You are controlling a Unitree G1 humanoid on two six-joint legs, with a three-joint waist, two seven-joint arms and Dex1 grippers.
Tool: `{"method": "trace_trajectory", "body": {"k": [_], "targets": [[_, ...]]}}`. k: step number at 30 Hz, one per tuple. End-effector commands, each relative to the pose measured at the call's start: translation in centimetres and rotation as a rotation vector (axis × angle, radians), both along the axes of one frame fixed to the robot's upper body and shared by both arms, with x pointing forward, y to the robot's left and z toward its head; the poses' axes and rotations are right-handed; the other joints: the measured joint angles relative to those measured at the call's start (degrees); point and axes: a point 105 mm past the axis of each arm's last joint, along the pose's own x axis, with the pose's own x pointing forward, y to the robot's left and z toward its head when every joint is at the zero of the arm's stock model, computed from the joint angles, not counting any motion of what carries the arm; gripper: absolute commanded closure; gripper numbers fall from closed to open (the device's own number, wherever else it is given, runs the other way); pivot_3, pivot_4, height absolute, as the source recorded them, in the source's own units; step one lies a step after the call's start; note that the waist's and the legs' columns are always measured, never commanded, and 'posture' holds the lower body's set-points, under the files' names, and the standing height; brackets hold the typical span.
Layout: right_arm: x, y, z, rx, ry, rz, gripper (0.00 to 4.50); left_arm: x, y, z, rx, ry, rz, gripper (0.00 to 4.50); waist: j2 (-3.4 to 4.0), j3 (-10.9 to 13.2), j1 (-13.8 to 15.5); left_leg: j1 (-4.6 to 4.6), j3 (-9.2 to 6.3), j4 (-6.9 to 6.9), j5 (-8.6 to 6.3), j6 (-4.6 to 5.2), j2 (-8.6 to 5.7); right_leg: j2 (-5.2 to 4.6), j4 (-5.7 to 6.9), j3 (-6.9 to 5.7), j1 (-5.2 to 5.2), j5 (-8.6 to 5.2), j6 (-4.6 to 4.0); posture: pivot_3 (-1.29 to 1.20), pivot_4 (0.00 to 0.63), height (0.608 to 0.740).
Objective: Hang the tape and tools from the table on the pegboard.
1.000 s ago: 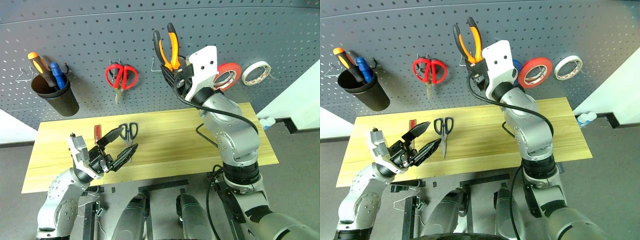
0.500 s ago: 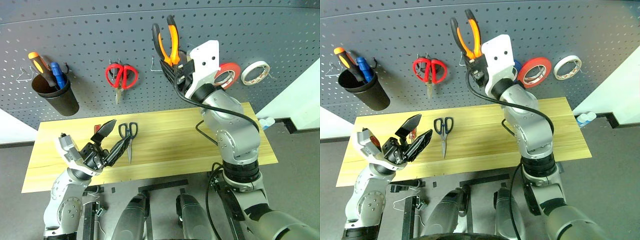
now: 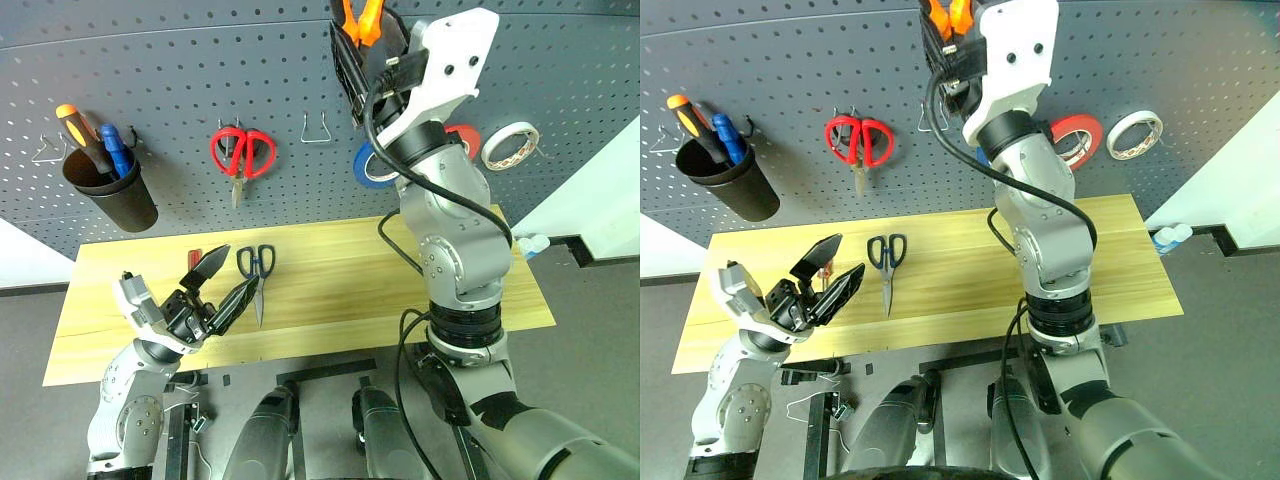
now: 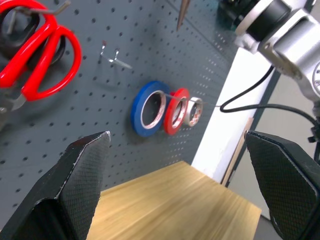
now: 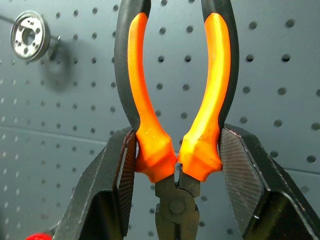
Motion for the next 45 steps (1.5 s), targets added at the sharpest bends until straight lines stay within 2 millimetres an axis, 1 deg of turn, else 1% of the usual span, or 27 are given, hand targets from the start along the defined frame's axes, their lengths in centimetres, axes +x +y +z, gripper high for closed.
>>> {"method": "trace_trajectory", "body": {"k": [1, 9, 14, 19, 23, 28, 37, 45], "targets": [[-1.3, 0.1, 2.3, 0.045, -0.125, -0.003, 2.39, -0.5, 1.8, 0.7, 0.045, -0.027, 0.071, 0.00, 0.00, 0.0, 0.0, 0.00, 0.00, -0.01, 0.00, -0.01, 0.01, 0.01, 0.00, 0.00, 0.00, 0.00, 0.00, 0.05, 0.224, 0.740], [-0.4, -0.6, 2.9, 0.078, -0.154, -0.061, 2.39, -1.7, 4.7, 2.2, 0.103, -0.022, 0.121, 0.00, 0.00, 0.0, 0.1, 0.00, 0.00, -0.07, 0.03, -0.04, 0.05, 0.04, 0.00, 0.01, -0.05, 0.02, -0.03, 0.09, 0.232, 0.740], [0.2, -1.1, 2.8, 0.107, -0.149, -0.108, 2.39, -2.0, 5.6, 2.4, 0.129, -0.007, 0.135, 0.00, 0.00, 0.0, 0.2, 0.00, 0.00, -0.09, 0.03, -0.05, 0.06, 0.04, 0.00, 0.02, -0.05, 0.02, -0.04, 0.11, 0.242, 0.740], [0.7, -0.7, 2.5, 0.128, -0.136, -0.127, 2.39, -1.9, 5.1, 2.0, 0.120, 0.000, 0.129, 0.00, 0.00, 0.0, 0.1, 0.00, 0.00, -0.10, 0.03, -0.02, 0.07, 0.04, 0.00, 0.02, -0.07, 0.03, -0.05, 0.10, 0.247, 0.740], [1.3, 0.6, 2.1, 0.145, -0.126, -0.118, 2.39, -1.8, 4.9, 1.7, 0.116, 0.011, 0.120, 0.00, 0.00, 0.0, 0.1, 0.00, 0.01, -0.13, 0.03, -0.03, 0.10, 0.07, 0.00, 0.02, -0.09, 0.03, -0.06, 0.10, 0.246, 0.740], [1.7, 2.4, 2.4, 0.151, -0.136, -0.095, 2.39, -1.6, 4.7, 1.7, 0.115, 0.014, 0.109, 0.00, 0.01, 0.0, 0.1, 0.00, 0.01, -0.15, 0.08, -0.12, 0.16, 0.13, 0.01, 0.02, -0.13, 0.06, -0.11, 0.10, 0.249, 0.740], [2.1, 4.5, 2.5, 0.204, -0.100, -0.065, 2.39, -1.6, 4.2, 1.2, 0.109, 0.025, 0.085, 0.00, 0.01, 0.0, 0.1, 0.00, 0.01, -0.16, 0.08, -0.12, 0.19, 0.14, 0.01, 0.02, -0.14, 0.07, -0.13, 0.10, 0.255, 0.740], [2.2, 5.5, 1.3, 0.229, -0.043, -0.048, 2.39, -1.7, 3.9, 1.5, 0.108, 0.025, 0.075, 0.00, 0.02, 0.0, 0.0, 0.00, 0.02, -0.20, 0.01, 0.00, 0.22, 0.17, 0.01, 0.03, -0.19, 0.08, -0.14, 0.10, 0.272, 0.740]]}}
